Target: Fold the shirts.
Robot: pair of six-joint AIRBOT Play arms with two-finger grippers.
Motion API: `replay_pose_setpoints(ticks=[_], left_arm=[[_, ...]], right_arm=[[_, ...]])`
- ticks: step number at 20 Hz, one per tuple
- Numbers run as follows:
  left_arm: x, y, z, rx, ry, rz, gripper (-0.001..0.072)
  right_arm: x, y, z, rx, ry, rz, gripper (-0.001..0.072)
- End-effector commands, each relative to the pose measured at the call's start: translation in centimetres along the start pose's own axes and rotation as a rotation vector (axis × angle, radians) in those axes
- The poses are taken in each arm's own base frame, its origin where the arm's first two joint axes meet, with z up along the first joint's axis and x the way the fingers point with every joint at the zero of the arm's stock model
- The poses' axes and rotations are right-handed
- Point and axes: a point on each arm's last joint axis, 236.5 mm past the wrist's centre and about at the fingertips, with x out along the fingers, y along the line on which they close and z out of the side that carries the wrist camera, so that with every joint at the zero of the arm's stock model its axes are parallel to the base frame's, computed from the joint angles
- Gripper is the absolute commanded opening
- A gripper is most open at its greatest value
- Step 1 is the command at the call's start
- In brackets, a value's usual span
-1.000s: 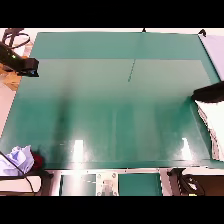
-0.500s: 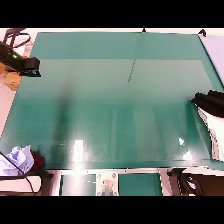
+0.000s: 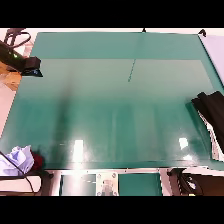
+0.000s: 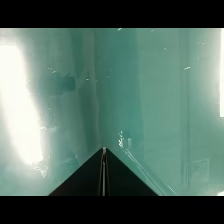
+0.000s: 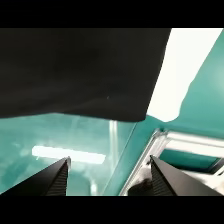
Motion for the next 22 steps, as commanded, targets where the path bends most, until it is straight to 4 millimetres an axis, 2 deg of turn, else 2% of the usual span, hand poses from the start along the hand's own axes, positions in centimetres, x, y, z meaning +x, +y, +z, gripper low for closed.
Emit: replay_pose_setpoints(ticks=[1, 2, 3, 4, 5, 7, 9, 10, 12, 13, 16, 18, 19, 21, 22], left_arm=[[0.0, 0.0, 0.0, 0.001, -0.002, -0.002, 0.0030], [-0.1, -0.2, 0.0, 0.001, 0.001, -0.010, 0.0030], [-0.1, -0.5, -0.1, 0.001, 0.003, -0.020, 0.0029], [-0.3, -0.8, -0.2, -0.003, 0.000, -0.029, 0.0029], [-0.6, -1.1, -0.3, -0.018, 0.000, -0.031, 0.0029], [-1.1, -2.3, -0.9, -0.038, -0.007, -0.037, 0.0029], [-1.0, -4.3, -2.9, -0.025, -0.008, -0.049, 0.0028], [-0.6, -5.6, -4.4, -0.022, 0.002, -0.058, 0.0029], [0.2, -7.9, -8.2, -0.020, 0.035, -0.076, 0.0029], [0.7, -9.0, -10.1, -0.022, 0.048, -0.085, 0.0028], [2.0, -11.5, -16.3, -0.044, 0.086, -0.107, 0.0029], [2.8, -12.3, -19.5, -0.064, 0.099, -0.117, 0.0029], [3.2, -12.5, -20.6, -0.061, 0.103, -0.120, 0.0029], [3.5, -12.2, -21.8, -0.063, 0.133, -0.113, 0.0030], [3.5, -12.1, -21.8, -0.061, 0.131, -0.107, 0.0030]], right_arm=[[0.0, 5.4, -0.7, -0.046, 0.025, 0.195, 0.0449], [-1.2, 8.7, -0.9, -0.131, -0.002, 0.302, 0.0133], [-2.5, 11.6, -1.4, -0.214, -0.032, 0.376, 0.0073], [-3.6, 14.2, -2.1, -0.305, -0.065, 0.415, 0.0067], [-4.3, 16.3, -2.9, -0.392, -0.108, 0.426, 0.0012], [-5.2, 20.3, -5.1, -0.578, -0.216, 0.442, 0.0013], [-5.0, 23.3, -9.0, -0.723, -0.275, 0.456, 0.0013], [-4.1, 24.1, -11.4, -0.798, -0.284, 0.455, 0.0013], [-0.9, 24.4, -16.8, -0.942, -0.264, 0.441, 0.0013], [1.1, 23.8, -19.4, -1.021, -0.245, 0.427, 0.0013], [8.4, 19.6, -26.7, -1.189, -0.162, 0.379, 0.0013], [11.8, 17.5, -29.5, -1.257, -0.144, 0.378, 0.0013], [12.7, 16.9, -30.4, -1.288, -0.145, 0.379, 0.0013], [13.9, 15.8, -31.9, -1.344, -0.115, 0.363, 0.0013], [14.1, 15.3, -32.5, -1.367, -0.095, 0.348, 0.0013]])
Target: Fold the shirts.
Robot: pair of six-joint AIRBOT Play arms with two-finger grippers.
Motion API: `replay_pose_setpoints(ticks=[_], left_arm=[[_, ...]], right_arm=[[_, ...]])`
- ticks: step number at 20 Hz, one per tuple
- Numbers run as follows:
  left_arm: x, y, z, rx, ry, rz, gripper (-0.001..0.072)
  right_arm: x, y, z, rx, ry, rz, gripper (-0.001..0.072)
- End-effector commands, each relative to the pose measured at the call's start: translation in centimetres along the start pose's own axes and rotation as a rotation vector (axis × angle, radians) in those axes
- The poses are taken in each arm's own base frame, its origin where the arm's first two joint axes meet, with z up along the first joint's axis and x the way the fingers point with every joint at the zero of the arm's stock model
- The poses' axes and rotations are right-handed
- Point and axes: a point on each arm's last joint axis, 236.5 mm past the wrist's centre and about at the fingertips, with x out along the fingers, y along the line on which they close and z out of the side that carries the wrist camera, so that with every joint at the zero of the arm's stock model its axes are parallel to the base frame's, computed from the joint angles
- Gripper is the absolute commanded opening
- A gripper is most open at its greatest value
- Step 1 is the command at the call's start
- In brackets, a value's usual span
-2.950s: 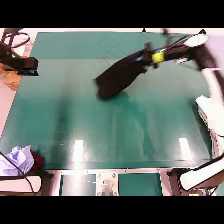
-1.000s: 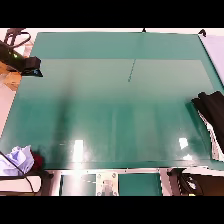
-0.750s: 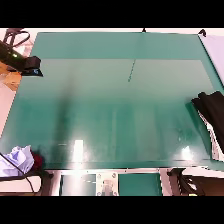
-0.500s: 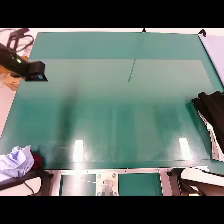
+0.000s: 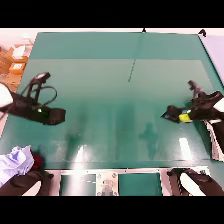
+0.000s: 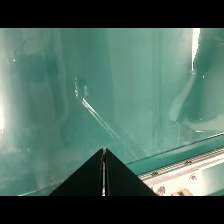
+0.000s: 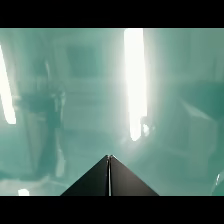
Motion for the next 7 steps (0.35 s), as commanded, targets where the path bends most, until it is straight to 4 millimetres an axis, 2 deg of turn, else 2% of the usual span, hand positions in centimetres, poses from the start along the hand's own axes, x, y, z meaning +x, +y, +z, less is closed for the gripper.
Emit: replay_pose_setpoints(ticks=[1, 4, 7], left_arm=[[0.8, 0.1, -1.6, -0.015, 0.001, 0.002, 0.0030], [0.8, -0.1, -0.2, -0.010, -0.059, -0.006, 0.0030], [0.8, -0.1, -0.5, -0.010, -0.047, -0.008, 0.0030]], right_arm=[[1.9, 1.5, -3.4, -0.096, 0.046, 0.017, 0.0013], [1.9, 1.7, -3.5, -0.102, 0.049, 0.020, 0.0013], [1.9, 1.7, -3.5, -0.102, 0.049, 0.020, 0.0013]])
